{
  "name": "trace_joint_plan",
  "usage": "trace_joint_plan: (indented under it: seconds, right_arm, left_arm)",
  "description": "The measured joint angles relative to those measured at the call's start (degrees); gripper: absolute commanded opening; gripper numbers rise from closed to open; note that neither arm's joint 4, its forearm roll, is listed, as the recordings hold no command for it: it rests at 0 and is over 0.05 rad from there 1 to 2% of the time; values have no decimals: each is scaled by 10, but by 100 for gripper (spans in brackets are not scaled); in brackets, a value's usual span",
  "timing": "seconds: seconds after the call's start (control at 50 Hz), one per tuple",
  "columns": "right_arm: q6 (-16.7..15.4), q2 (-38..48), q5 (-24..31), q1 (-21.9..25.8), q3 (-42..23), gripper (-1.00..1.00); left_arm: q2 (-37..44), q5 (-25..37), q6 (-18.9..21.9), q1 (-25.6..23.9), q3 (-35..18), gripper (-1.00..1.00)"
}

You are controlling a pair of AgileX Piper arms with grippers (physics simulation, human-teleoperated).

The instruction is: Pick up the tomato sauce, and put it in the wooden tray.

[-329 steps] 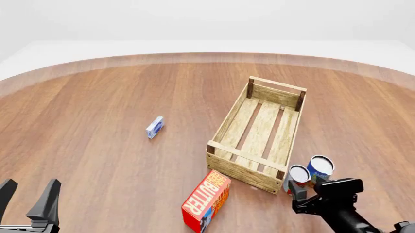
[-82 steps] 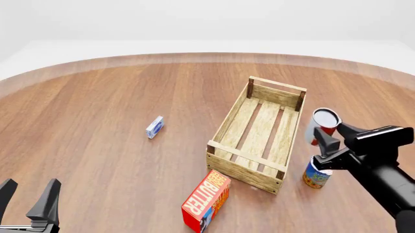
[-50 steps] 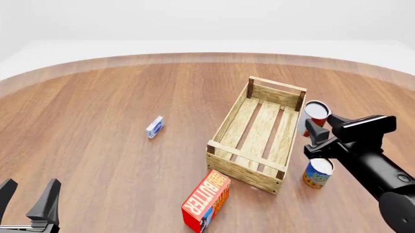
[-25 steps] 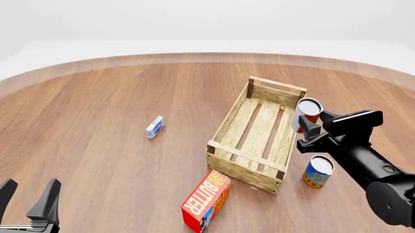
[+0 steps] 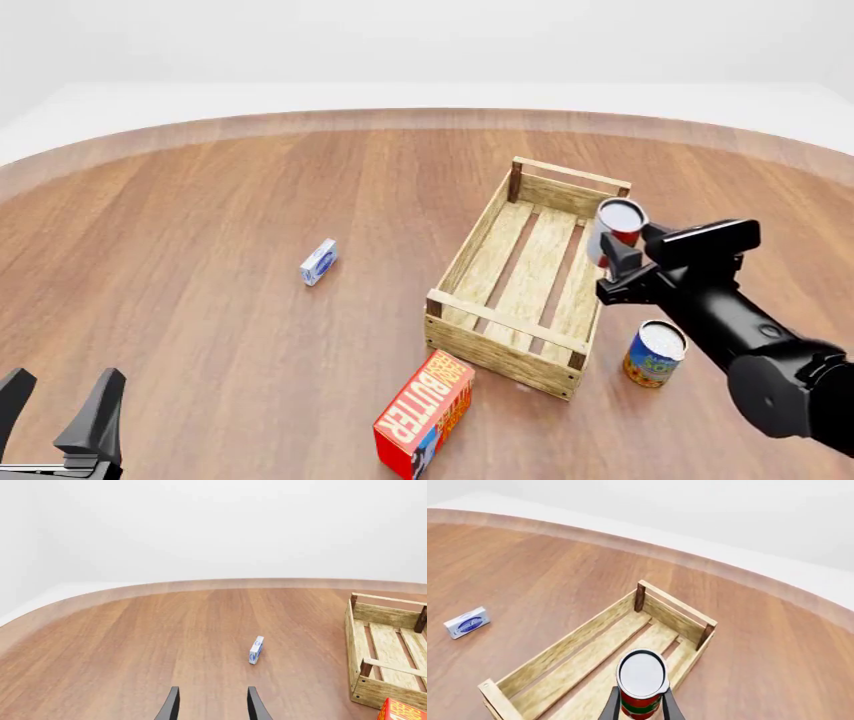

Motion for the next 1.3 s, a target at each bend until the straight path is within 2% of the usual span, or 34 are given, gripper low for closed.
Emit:
trace_joint_plan:
  seconds: [1.3]
  right_arm:
    - [-1, 144, -35, 19, -94, -100]
  left_arm:
    - [0, 0, 0, 0, 0, 100]
